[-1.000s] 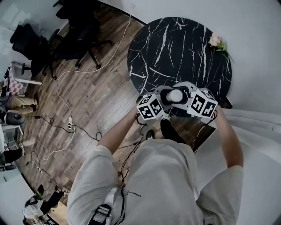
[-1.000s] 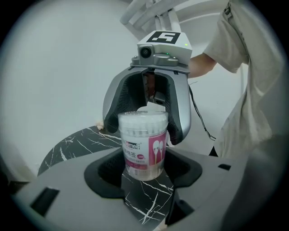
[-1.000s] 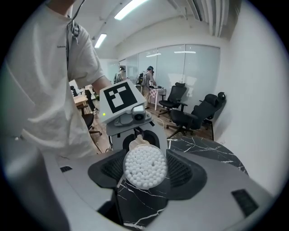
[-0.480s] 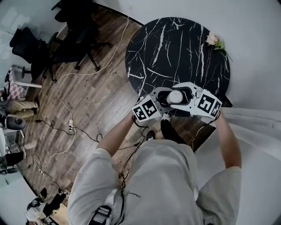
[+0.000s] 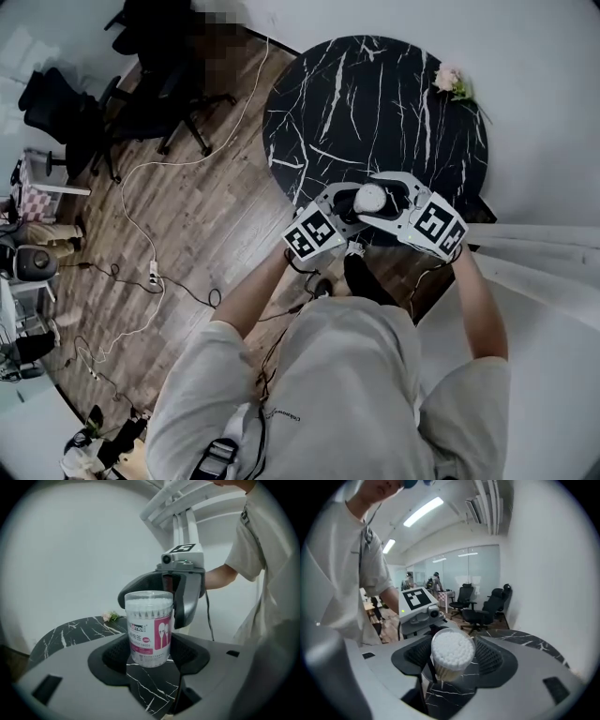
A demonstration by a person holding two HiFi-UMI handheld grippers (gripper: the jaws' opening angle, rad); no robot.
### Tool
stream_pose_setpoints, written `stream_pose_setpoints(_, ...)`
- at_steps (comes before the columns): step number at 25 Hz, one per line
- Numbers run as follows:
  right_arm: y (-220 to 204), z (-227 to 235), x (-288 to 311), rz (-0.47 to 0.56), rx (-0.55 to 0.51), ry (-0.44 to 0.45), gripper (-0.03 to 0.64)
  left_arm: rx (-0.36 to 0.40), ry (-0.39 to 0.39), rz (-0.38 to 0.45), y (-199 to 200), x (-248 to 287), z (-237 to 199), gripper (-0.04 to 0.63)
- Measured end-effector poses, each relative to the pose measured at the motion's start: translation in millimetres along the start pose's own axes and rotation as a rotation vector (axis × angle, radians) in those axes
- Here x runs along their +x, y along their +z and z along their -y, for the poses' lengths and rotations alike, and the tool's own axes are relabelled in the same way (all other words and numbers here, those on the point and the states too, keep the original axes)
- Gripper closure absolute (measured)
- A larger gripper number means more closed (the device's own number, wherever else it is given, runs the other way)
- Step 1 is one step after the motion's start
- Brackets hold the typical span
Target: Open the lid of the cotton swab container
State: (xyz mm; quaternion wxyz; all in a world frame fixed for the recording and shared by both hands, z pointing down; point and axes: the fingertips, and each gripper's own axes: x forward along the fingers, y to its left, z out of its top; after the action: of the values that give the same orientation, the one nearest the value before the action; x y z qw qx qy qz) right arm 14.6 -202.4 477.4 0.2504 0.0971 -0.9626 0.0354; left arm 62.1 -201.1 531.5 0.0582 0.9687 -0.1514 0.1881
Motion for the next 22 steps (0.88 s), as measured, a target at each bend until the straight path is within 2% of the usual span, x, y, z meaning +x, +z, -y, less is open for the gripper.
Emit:
stream_pose_setpoints(2,0,7,2,-0.006,0.02,-0.118,0.331,-0.003,0.074,-0.014,-2,-3,-11,0.333)
stream_pose_setpoints(5,5,14,0,0.088,0.122,-0.259,0.331,0.013,0.17,-0.035,-3,-6,-23,0.333)
stream_pose_setpoints(10,13,22,2,0.156,0.235,-0.422,0.331,0.019,0.266,-0.064,-7,-10,-25,0.333)
stream_pose_setpoints(12,14,21,2,0.165,0.255,-0.432,0.333,0.019,0.276,-0.063,-7,-13,-24,0.333)
stream_pose_setpoints(22,19,22,-12,0.304,0.44,-0.347,0.333,0.034,0.273,-0.038,-4,-15,-19,0.333)
